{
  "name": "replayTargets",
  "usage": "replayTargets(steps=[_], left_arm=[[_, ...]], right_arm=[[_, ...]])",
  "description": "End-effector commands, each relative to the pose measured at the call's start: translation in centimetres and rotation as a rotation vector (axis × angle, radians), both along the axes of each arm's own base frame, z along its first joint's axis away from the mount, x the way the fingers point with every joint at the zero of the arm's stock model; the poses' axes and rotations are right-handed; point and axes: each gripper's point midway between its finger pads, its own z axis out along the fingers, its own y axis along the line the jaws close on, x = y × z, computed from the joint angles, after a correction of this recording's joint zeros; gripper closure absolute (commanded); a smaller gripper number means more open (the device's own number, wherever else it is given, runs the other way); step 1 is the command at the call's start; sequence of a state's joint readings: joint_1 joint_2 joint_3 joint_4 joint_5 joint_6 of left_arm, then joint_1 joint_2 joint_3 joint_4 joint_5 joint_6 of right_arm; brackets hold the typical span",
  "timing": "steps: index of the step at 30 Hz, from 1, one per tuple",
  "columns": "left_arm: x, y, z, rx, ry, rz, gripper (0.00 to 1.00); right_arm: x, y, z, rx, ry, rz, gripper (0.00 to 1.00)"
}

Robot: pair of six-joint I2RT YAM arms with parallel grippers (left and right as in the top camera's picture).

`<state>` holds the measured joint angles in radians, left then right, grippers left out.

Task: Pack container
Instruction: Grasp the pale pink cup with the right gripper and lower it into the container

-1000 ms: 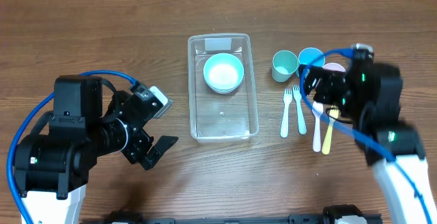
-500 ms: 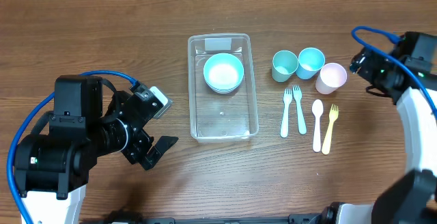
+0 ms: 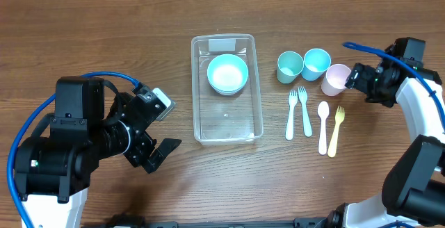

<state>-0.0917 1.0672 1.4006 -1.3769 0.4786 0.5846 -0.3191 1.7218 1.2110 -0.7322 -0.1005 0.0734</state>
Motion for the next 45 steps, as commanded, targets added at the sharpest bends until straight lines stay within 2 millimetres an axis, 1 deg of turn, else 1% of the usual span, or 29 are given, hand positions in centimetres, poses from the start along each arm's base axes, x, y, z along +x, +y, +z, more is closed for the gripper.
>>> replayTargets(steps=[1, 4, 5, 7, 8, 10, 15, 16, 17, 18, 19, 20, 21, 22, 24, 25, 27, 29, 30, 32, 33, 34, 35, 37, 38, 40, 41, 43, 45], left_arm=[[0.0, -0.1, 0.4, 0.001, -0.020, -0.020, 0.00], [0.0, -0.1, 0.4, 0.001, -0.020, -0.020, 0.00], [0.0, -0.1, 0.4, 0.001, -0.020, -0.020, 0.00], [0.0, -0.1, 0.4, 0.001, -0.020, -0.020, 0.00], [0.0, -0.1, 0.4, 0.001, -0.020, -0.020, 0.00], [0.0, -0.1, 0.4, 0.001, -0.020, -0.020, 0.00], [0.0, -0.1, 0.4, 0.001, -0.020, -0.020, 0.00], [0.0, -0.1, 0.4, 0.001, -0.020, -0.020, 0.00], [0.0, -0.1, 0.4, 0.001, -0.020, -0.020, 0.00], [0.0, -0.1, 0.4, 0.001, -0.020, -0.020, 0.00], [0.0, -0.1, 0.4, 0.001, -0.020, -0.020, 0.00], [0.0, -0.1, 0.4, 0.001, -0.020, -0.020, 0.00], [0.0, -0.1, 0.4, 0.001, -0.020, -0.020, 0.00], [0.0, -0.1, 0.4, 0.001, -0.020, -0.020, 0.00], [0.0, -0.1, 0.4, 0.001, -0.020, -0.020, 0.00], [0.0, -0.1, 0.4, 0.001, -0.020, -0.020, 0.00], [0.0, -0.1, 0.4, 0.001, -0.020, -0.020, 0.00], [0.0, -0.1, 0.4, 0.001, -0.020, -0.020, 0.00], [0.0, -0.1, 0.4, 0.001, -0.020, -0.020, 0.00], [0.0, -0.1, 0.4, 0.001, -0.020, -0.020, 0.00], [0.0, -0.1, 0.4, 0.001, -0.020, -0.020, 0.00], [0.0, -0.1, 0.4, 0.001, -0.020, -0.020, 0.00], [0.0, -0.1, 0.4, 0.001, -0.020, -0.020, 0.00], [0.0, -0.1, 0.4, 0.001, -0.020, -0.020, 0.00], [0.0, -0.1, 0.4, 0.001, -0.020, -0.020, 0.00], [0.0, -0.1, 0.4, 0.001, -0.020, -0.020, 0.00], [0.0, -0.1, 0.4, 0.001, -0.020, -0.020, 0.00], [0.0, -0.1, 0.4, 0.001, -0.020, -0.020, 0.00], [0.0, -0.1, 0.4, 0.001, -0.020, -0.020, 0.00]], right_arm=[[1.3, 0.5, -0.5, -0.017, -0.010, 0.072, 0.13], [1.3, 0.5, -2.2, -0.007, 0.026, 0.072, 0.16], [1.3, 0.4, -2.4, -0.005, 0.032, 0.072, 0.20], [1.6, 0.3, -2.4, -0.010, 0.017, 0.071, 0.30], [1.9, 0.3, -2.4, -0.013, 0.008, 0.071, 0.33], [1.9, 0.3, -2.6, -0.008, 0.010, 0.073, 0.35], [1.8, 0.8, -4.1, 0.026, 0.040, 0.081, 0.38], [1.9, 0.8, -4.2, 0.027, 0.037, 0.081, 0.42], [1.9, 0.8, -4.1, 0.026, 0.034, 0.081, 0.49], [2.0, 0.8, -4.1, 0.026, 0.033, 0.081, 0.63], [2.0, 0.8, -4.1, 0.031, 0.033, 0.071, 0.71], [2.0, 1.0, -4.1, 0.040, 0.029, 0.075, 0.73], [2.1, 1.1, -4.1, 0.050, 0.026, 0.079, 0.78], [2.1, 1.1, -4.0, 0.050, 0.026, 0.078, 0.85], [2.0, 1.2, -4.0, 0.062, 0.031, 0.053, 0.94], [1.9, 1.2, -3.9, 0.071, 0.038, 0.033, 0.96], [2.1, 1.1, -2.9, 0.083, 0.050, 0.011, 0.96], [2.8, 0.9, -0.5, 0.085, 0.048, 0.001, 0.96], [3.4, 0.5, 1.2, 0.075, 0.038, -0.012, 0.96], [3.9, -1.0, 4.5, 0.022, 0.035, -0.087, 0.96], [3.9, -1.2, 6.5, 0.015, 0.032, -0.098, 0.96], [3.8, -0.9, 8.1, 0.015, 0.038, -0.092, 0.96], [3.5, 0.1, 9.7, 0.018, 0.052, -0.065, 0.96], [3.2, 4.8, 11.7, 0.038, 0.054, 0.117, 0.96], [3.0, 6.4, 12.2, 0.045, 0.051, 0.167, 0.96], [2.1, 11.4, 13.7, 0.039, 0.037, 0.286, 0.96], [1.5, 13.8, 14.9, 0.034, 0.012, 0.345, 0.96], [0.3, 16.8, 16.8, 0.045, -0.030, 0.389, 0.96], [-1.1, 19.3, 17.7, 0.095, -0.029, 0.393, 0.96]])
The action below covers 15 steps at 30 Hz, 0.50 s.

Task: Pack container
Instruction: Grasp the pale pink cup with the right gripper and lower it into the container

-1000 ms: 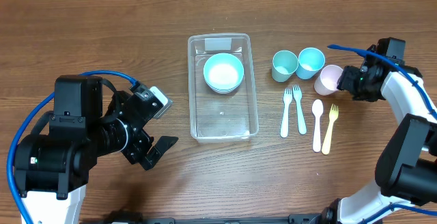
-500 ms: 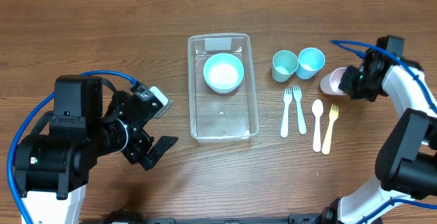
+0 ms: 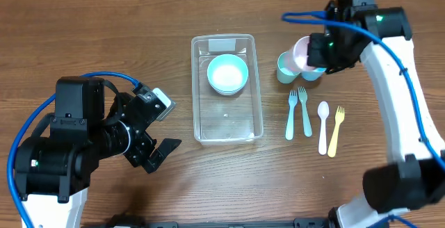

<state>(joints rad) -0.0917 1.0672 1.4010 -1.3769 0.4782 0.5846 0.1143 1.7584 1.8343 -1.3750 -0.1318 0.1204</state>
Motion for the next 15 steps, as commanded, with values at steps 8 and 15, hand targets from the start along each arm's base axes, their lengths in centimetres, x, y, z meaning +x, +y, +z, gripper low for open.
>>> replayTargets(steps=[8, 15], left_arm=[[0.0, -0.1, 0.4, 0.001, -0.020, -0.020, 0.00], [0.0, -0.1, 0.4, 0.001, -0.020, -0.020, 0.00]], right_arm=[[-5.7, 11.9, 0.2, 0.096, -0.072, 0.223, 0.96], [-6.9, 13.1, -4.6, 0.114, -0.080, 0.218, 0.96]])
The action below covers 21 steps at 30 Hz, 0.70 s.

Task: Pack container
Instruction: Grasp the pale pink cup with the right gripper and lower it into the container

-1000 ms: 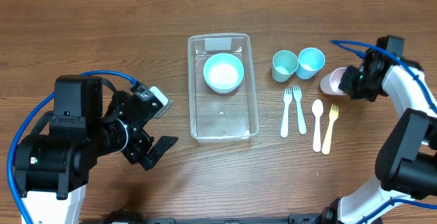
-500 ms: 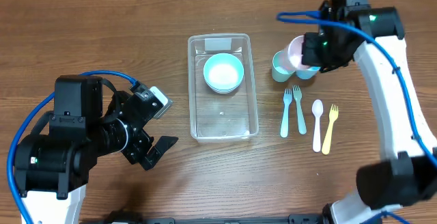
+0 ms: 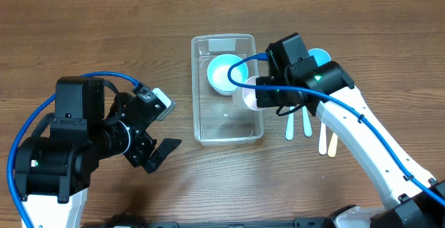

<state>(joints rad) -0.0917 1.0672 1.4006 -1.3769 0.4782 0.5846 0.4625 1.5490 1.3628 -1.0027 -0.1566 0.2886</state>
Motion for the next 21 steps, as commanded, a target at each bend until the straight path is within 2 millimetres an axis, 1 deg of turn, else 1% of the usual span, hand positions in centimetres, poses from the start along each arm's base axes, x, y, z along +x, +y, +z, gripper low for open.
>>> replayTargets(steps=[1, 3, 6, 9, 13, 15, 17, 19, 21], left_arm=[[0.0, -0.1, 0.4, 0.001, -0.020, -0.020, 0.00], [0.0, -0.1, 0.4, 0.001, -0.020, -0.020, 0.00], [0.0, -0.1, 0.4, 0.001, -0.020, -0.020, 0.00], [0.0, -0.1, 0.4, 0.001, -0.020, -0.020, 0.00], [0.0, -0.1, 0.4, 0.001, -0.020, -0.020, 0.00], [0.0, -0.1, 0.4, 0.001, -0.020, -0.020, 0.00], [0.0, -0.1, 0.4, 0.001, -0.020, -0.020, 0.00], [0.0, -0.1, 0.4, 0.001, -0.020, -0.020, 0.00], [0.0, -0.1, 0.4, 0.001, -0.020, -0.020, 0.00]], right_arm=[[-0.3, 1.0, -0.3, -0.013, -0.022, 0.015, 0.96], [0.2, 1.1, -2.5, -0.090, -0.004, 0.019, 0.96], [0.1, 1.2, -5.0, -0.129, 0.058, 0.024, 0.96], [0.3, 0.8, -6.6, -0.170, 0.088, 0.018, 0.96], [0.7, 0.9, -9.1, -0.202, 0.129, 0.019, 0.96], [0.9, 1.3, -9.4, -0.209, 0.115, 0.037, 0.96], [1.0, 1.8, -9.3, -0.231, 0.085, 0.050, 0.96], [0.6, 2.6, -9.3, -0.232, 0.079, 0.078, 0.96], [0.7, 3.4, -9.1, -0.231, 0.054, 0.095, 0.96]])
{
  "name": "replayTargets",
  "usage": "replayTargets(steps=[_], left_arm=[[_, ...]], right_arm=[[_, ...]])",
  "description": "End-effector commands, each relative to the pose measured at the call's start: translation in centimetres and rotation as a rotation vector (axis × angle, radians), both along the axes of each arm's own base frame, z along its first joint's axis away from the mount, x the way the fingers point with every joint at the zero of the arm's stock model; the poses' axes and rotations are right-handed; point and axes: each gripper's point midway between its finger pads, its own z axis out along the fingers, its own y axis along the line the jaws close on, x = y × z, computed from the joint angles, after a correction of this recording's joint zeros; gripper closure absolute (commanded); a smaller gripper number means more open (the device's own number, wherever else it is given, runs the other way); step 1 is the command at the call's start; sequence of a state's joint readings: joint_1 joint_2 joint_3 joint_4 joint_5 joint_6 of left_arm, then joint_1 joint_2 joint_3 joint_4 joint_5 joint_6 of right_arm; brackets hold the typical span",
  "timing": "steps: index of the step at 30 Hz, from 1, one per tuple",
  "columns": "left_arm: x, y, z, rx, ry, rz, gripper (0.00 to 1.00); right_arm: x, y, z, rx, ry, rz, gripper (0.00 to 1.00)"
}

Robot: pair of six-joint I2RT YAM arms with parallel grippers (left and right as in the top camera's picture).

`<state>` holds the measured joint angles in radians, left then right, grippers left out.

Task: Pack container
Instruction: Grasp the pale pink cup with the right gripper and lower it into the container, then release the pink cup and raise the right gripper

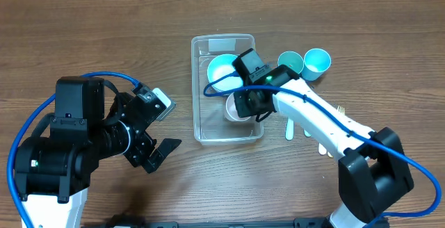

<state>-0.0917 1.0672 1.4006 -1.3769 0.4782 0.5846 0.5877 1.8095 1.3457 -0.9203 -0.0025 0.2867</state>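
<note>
A clear plastic container [201,127] lies in the middle of the table with a light blue bowl [220,69] in its far half. My right gripper [241,106] reaches into the container's near half, shut on a pale pink cup [235,109] held low inside it. The cup's mouth faces left. A green cup [290,62] and a blue cup [317,60] stand right of the container. Forks and spoons [290,128] lie below them, mostly hidden by the right arm. My left gripper [161,151] rests open at the left, away from everything.
The left arm's black body [76,144] fills the table's left side. The right arm [327,127] crosses over the cutlery from the lower right.
My right gripper has moved left with the pink cup, from the container's right wall to inside its near half. The left arm has not moved.
The right gripper was at the pink cup standing beside the other cups at the far right. Then it held the cup lifted over the cups, then at the container's right edge, and now inside the container. The left arm stayed still throughout.
</note>
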Motion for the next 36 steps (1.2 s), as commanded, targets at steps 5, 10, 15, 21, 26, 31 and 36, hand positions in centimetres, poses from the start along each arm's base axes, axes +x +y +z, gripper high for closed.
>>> replayTargets(steps=[5, 10, 15, 21, 26, 31, 36], left_arm=[[0.0, -0.1, 0.4, 0.001, -0.020, -0.020, 0.00], [0.0, -0.1, 0.4, 0.001, -0.020, -0.020, 0.00], [0.0, -0.1, 0.4, 0.001, -0.020, -0.020, 0.00], [0.0, -0.1, 0.4, 0.001, -0.020, -0.020, 0.00], [0.0, -0.1, 0.4, 0.001, -0.020, -0.020, 0.00], [0.0, -0.1, 0.4, 0.001, -0.020, -0.020, 0.00], [0.0, -0.1, 0.4, 0.001, -0.020, -0.020, 0.00]], right_arm=[[0.9, 1.7, 0.8, 0.008, -0.071, 0.051, 0.96], [1.5, 2.2, -0.6, 0.005, -0.066, 0.055, 0.96], [1.8, 2.4, -0.5, 0.012, -0.079, 0.055, 0.96], [1.9, 2.5, -0.5, 0.016, -0.085, 0.058, 0.71], [1.9, 2.4, -0.5, 0.015, -0.082, 0.058, 0.60], [1.6, 2.2, 1.1, -0.004, -0.055, 0.057, 0.53], [1.7, 2.9, 1.7, 0.030, -0.054, 0.065, 0.46]])
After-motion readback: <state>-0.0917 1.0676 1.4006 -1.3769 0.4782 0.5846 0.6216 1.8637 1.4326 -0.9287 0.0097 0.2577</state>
